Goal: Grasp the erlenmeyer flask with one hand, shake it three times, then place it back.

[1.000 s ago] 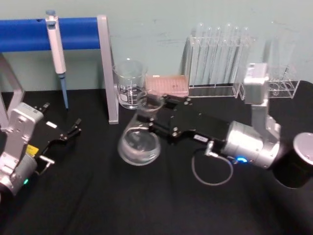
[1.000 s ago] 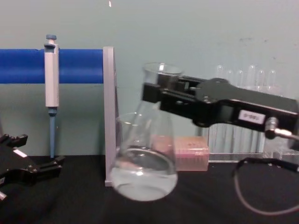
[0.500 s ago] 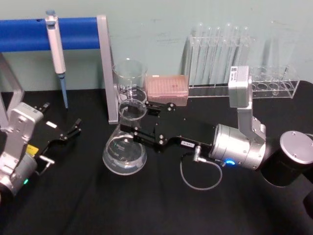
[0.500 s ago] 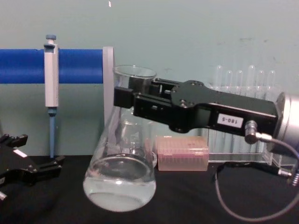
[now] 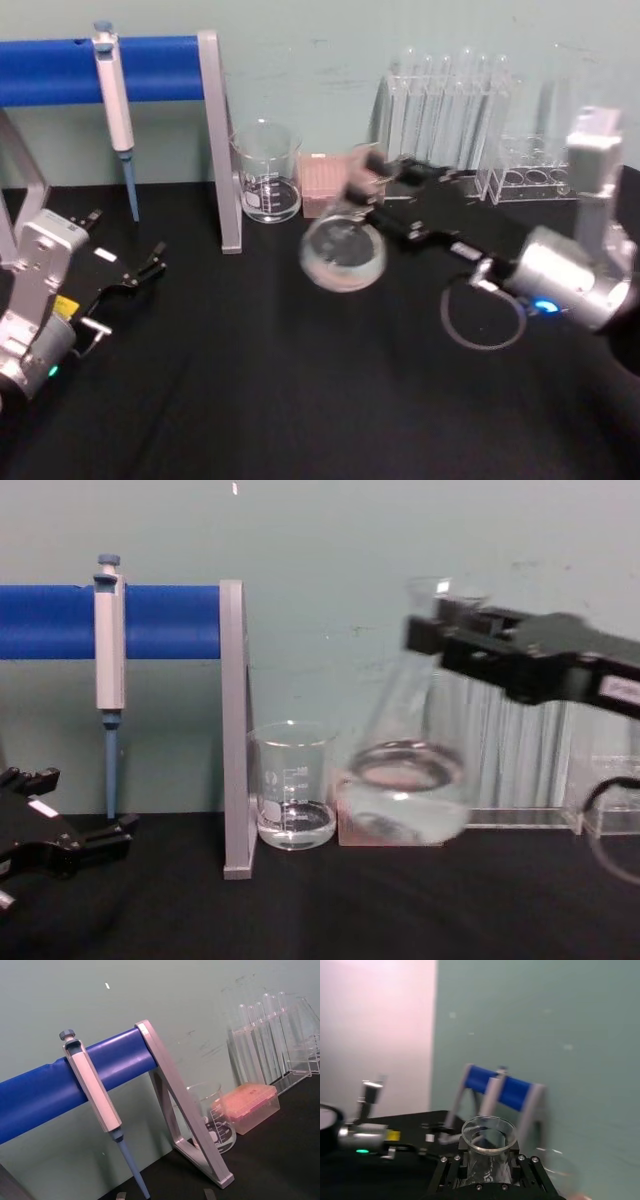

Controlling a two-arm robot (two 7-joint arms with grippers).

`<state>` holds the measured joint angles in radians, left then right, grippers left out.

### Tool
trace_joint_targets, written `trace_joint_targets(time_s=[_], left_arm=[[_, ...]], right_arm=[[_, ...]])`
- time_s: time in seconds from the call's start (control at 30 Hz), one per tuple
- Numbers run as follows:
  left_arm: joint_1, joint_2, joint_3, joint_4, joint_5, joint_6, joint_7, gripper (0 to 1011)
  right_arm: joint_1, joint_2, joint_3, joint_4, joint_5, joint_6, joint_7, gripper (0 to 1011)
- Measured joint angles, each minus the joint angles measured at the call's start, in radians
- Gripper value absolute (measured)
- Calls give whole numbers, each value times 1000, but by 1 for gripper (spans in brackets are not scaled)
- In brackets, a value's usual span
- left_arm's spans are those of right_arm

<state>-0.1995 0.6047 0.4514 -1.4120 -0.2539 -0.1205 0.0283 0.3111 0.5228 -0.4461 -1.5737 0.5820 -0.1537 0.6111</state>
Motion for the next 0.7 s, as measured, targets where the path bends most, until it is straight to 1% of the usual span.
trace_joint_targets(time_s=[0.1, 0.13, 0.17, 0.2, 0.27, 0.3, 0.33, 0.37, 0.4, 0.43, 0.47, 0.53, 0.57, 0.6, 0.7], left_arm=[[0, 0, 0, 0, 0, 0, 0, 1001], [0, 0, 0, 0, 0, 0, 0, 1001], [0, 0, 0, 0, 0, 0, 0, 1001], [0, 0, 0, 0, 0, 0, 0, 1001], [0, 0, 0, 0, 0, 0, 0, 1001], [0, 0, 0, 0, 0, 0, 0, 1001], [0, 0, 0, 0, 0, 0, 0, 1001], [0, 0, 0, 0, 0, 0, 0, 1001], [0, 0, 0, 0, 0, 0, 0, 1001], [0, 0, 0, 0, 0, 0, 0, 1001], [0, 0, 0, 0, 0, 0, 0, 1001], [0, 0, 0, 0, 0, 0, 0, 1001], [0, 0, 0, 0, 0, 0, 0, 1001], [0, 0, 0, 0, 0, 0, 0, 1001], [0, 0, 0, 0, 0, 0, 0, 1001]], right_arm=[[-28, 17, 37, -14, -3, -3, -33, 449], [-47, 27, 59, -24, -5, -4, -55, 448], [-57, 32, 71, -29, -6, -5, -65, 448], [-73, 40, 92, -38, -8, -6, -83, 448], [-93, 49, 115, -47, -10, -7, -103, 448], [-110, 55, 135, -54, -12, -9, -120, 449], [-110, 55, 135, -54, -12, -9, -120, 449], [-127, 60, 154, -62, -14, -10, -135, 448], [-134, 62, 163, -65, -16, -10, -142, 449], [-147, 66, 179, -70, -18, -11, -153, 449], [-147, 66, 179, -70, -18, -11, -153, 448], [-168, 69, 207, -78, -22, -11, -170, 448], [-168, 69, 207, -78, -22, -11, -170, 448], [-175, 69, 217, -79, -23, -11, -175, 449], [-184, 68, 231, -80, -27, -11, -178, 449]])
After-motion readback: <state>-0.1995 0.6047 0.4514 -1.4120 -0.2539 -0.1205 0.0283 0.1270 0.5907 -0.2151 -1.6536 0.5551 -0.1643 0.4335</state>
